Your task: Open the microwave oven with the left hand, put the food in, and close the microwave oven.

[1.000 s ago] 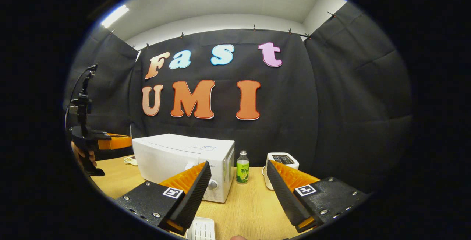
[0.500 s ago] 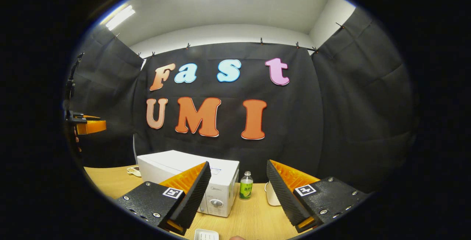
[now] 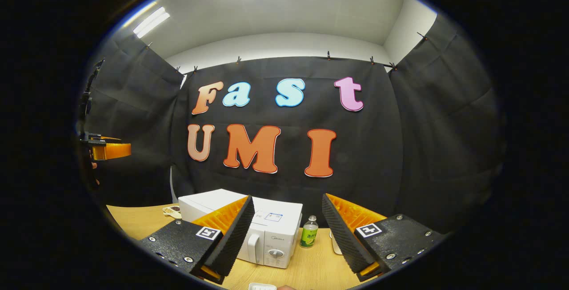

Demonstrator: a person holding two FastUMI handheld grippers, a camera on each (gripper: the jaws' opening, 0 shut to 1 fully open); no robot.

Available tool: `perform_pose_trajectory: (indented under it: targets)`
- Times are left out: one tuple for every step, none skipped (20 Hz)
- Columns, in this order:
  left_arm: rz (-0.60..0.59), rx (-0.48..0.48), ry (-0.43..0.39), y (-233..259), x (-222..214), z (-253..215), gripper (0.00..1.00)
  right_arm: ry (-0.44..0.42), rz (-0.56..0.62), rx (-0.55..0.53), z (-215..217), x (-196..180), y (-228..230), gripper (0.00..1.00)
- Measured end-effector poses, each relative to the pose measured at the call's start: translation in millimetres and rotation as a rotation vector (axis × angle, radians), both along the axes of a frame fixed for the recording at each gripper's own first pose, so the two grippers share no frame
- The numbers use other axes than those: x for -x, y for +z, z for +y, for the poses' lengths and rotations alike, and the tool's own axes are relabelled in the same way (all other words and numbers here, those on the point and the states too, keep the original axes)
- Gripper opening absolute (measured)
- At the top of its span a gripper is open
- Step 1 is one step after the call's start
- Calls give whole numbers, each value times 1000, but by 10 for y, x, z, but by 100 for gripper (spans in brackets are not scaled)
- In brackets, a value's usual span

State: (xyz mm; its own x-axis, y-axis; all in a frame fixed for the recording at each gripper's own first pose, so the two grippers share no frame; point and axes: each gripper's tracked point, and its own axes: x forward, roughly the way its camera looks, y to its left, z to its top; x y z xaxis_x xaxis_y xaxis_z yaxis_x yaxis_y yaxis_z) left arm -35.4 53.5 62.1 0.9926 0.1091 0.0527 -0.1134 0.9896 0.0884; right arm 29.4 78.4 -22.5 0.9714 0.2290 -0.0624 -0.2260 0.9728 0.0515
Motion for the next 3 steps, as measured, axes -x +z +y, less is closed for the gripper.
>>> perform_pose_trajectory:
  targets:
    - [-7, 1, 0, 7, 21, 7, 91, 4, -4, -4, 10, 9, 19, 95]
    - [-7, -1, -4, 5, 24, -2, 91, 9, -5, -5, 20, 16, 24, 95]
    - [-7, -1, -7, -22, 30, -11, 91, 12, -2, -4, 25, 24, 10, 95]
